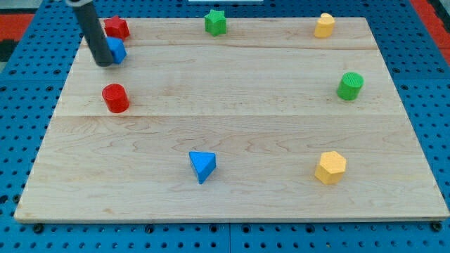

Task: Slide the red circle diagonally to the bottom left of the blue cube

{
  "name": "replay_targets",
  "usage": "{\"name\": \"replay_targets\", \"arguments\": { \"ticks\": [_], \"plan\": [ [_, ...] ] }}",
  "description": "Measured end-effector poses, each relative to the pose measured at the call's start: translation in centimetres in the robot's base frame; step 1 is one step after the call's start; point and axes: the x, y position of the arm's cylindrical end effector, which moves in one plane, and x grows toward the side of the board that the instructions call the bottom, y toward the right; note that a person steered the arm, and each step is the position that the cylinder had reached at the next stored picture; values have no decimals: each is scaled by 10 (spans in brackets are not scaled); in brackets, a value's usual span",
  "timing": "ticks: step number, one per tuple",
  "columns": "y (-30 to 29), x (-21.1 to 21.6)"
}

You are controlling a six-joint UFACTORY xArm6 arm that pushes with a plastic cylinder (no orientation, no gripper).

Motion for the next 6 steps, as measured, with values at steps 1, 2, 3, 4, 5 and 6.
{"name": "replay_targets", "arguments": {
  "ticks": [1,2,3,4,5,6],
  "plan": [
    [30,-11],
    [85,20],
    [90,89],
    [92,148],
    [41,129],
    [21,61]
  ]
}}
